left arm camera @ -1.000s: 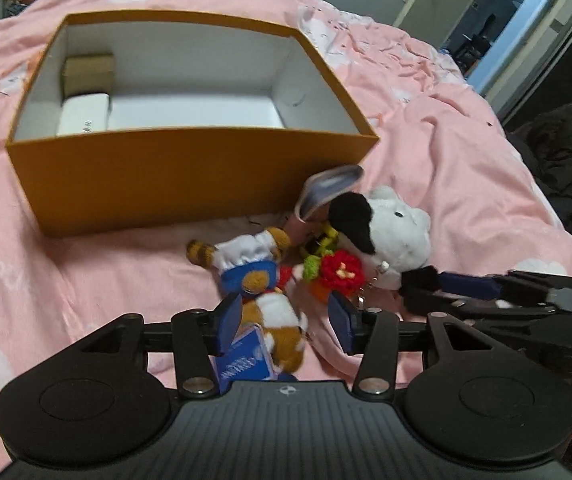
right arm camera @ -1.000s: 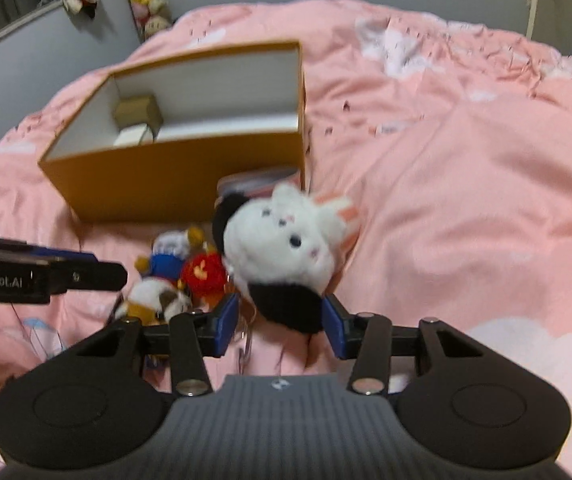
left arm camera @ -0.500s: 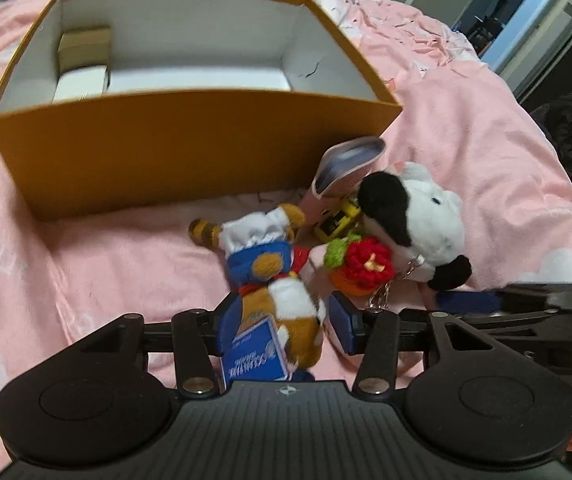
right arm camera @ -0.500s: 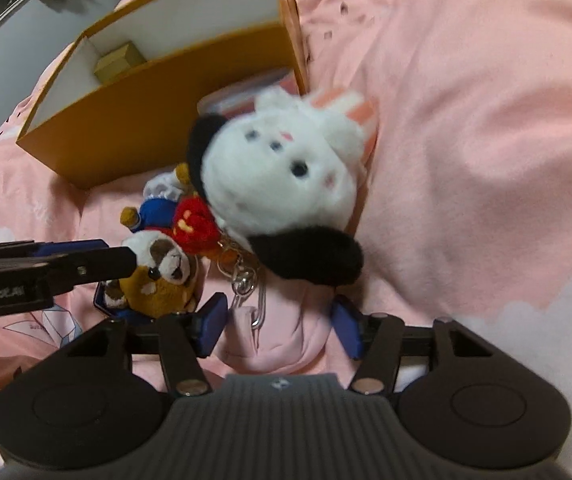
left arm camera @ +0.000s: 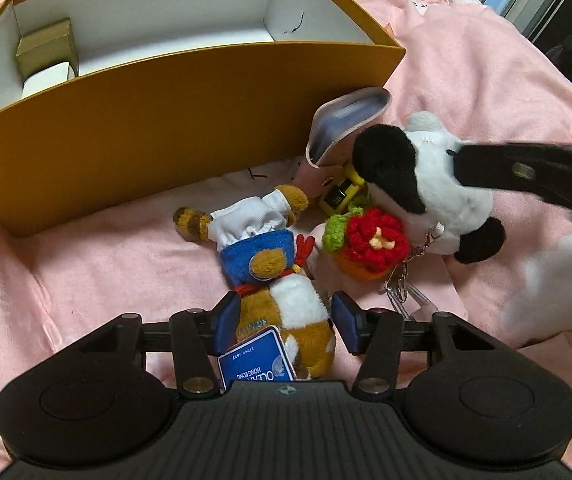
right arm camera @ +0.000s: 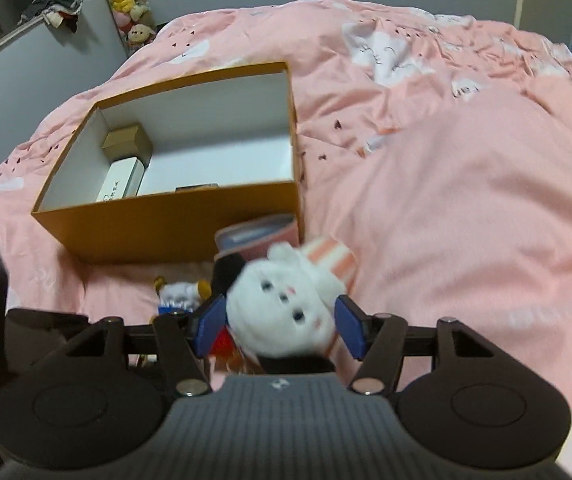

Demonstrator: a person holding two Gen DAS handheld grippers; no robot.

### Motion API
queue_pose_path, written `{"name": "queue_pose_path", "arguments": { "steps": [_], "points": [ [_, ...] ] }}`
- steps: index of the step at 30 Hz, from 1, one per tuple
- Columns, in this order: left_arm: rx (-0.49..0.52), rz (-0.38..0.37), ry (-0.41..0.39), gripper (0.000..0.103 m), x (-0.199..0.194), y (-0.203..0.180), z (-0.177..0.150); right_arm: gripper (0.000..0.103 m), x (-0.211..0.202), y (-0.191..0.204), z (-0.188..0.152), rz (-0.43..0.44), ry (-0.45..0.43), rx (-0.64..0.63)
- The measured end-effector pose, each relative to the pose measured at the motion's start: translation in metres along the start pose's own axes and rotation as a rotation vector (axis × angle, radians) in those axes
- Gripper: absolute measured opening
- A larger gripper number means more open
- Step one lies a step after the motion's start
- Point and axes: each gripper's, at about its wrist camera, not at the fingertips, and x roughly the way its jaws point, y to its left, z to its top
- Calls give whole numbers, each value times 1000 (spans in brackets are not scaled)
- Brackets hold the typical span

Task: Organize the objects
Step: 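Grasp the Donald Duck plush with the left gripper while the right gripper grasps the white dog plush, then lift both plush toys and carry them over the shoebox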

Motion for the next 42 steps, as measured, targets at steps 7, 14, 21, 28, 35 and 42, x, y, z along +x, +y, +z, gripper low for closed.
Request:
{"name": "queue_pose_path", "arguments": {
  "steps": [7,14,21,28,35,42],
  "points": [
    [-24,-5,-13,61,-5,9,-3,71,35,25,9,-85,11,-92],
    [-53,-30,-16,61,-7,16,-4,76,55,23,3,-192,32,-146],
    [-62,-38,-15,62,-6,17,-4,69,36,-15,-10,-147,56,-36],
    [-43,-62,-12,54,-2,17,-6,61,22,-36,-20,-55,63,76],
    [-108,-120,-43,47,-12,30,-12,60,-13,-61,-9,137,-2,267],
    [-165,-198,-138,45,-51,41,-14,60,-46,-49,10,205,-108,228]
  ]
}}
